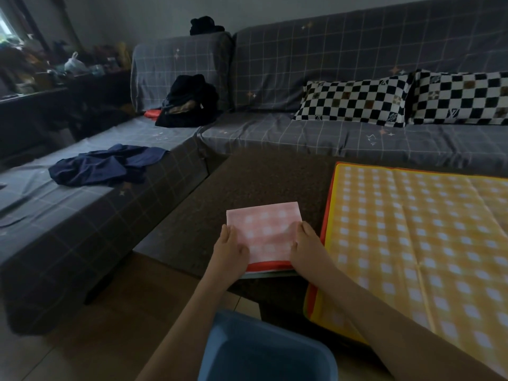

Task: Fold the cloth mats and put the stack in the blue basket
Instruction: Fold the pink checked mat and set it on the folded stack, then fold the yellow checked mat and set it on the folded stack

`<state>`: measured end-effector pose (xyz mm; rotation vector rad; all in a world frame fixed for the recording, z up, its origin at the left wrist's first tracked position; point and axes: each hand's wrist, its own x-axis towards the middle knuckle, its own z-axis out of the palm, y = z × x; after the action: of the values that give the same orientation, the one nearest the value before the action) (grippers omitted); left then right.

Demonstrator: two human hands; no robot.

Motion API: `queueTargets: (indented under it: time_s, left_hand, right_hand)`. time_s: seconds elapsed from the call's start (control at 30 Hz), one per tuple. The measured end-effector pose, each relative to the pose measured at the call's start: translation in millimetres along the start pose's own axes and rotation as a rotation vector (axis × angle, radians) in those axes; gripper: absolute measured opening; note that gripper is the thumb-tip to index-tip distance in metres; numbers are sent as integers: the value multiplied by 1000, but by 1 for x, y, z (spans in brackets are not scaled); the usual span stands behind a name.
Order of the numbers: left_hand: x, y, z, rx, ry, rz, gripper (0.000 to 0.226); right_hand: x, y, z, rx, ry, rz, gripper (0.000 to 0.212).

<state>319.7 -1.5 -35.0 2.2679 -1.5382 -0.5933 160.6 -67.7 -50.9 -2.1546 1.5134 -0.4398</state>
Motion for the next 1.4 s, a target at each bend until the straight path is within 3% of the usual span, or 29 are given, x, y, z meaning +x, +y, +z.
queueTargets:
  time_s: [0.2,0.27,0.4,0.57,0.67,0.77,0.83,0.97,1.07,1.27,1.4]
  left_hand:
    - [4,-4,3,251,-10,-48,63]
    - [-2,4,1,278,67,-41,61]
    - [-28,31,7,199,273,249,48]
    - [-73,84,40,-80,68,625,27]
    - [-89,111,71,-103,-86,763,35]
    - [-105,137,95,46,-359,674,39]
    - [-110,154,106,14,-471,651,41]
    - [-112,175,124,-130,-492,686,32]
    - [-110,180,123,-296,-563,623,20]
    - [-106,182,120,-138,-521,679,18]
    - [-109,182,119,-103,-526,686,21]
  right_hand:
    - [-2,-1,-3,-88,-50,14,59]
    - [-9,3,-10,-16,-43,-2,57]
    - [-37,21,-27,149,130,-105,50]
    - [-88,73,-60,114,341,-171,31]
    - [-120,117,-81,16,249,-93,22]
    - [-152,155,-101,-43,145,-175,22]
    - [-172,175,-114,-44,108,-251,27]
    - [-208,200,-140,-63,40,-254,36]
    - [-219,214,-149,-29,96,-183,26]
    - [-223,220,-156,75,-9,-69,30]
    - [-224,226,-153,116,5,-48,21]
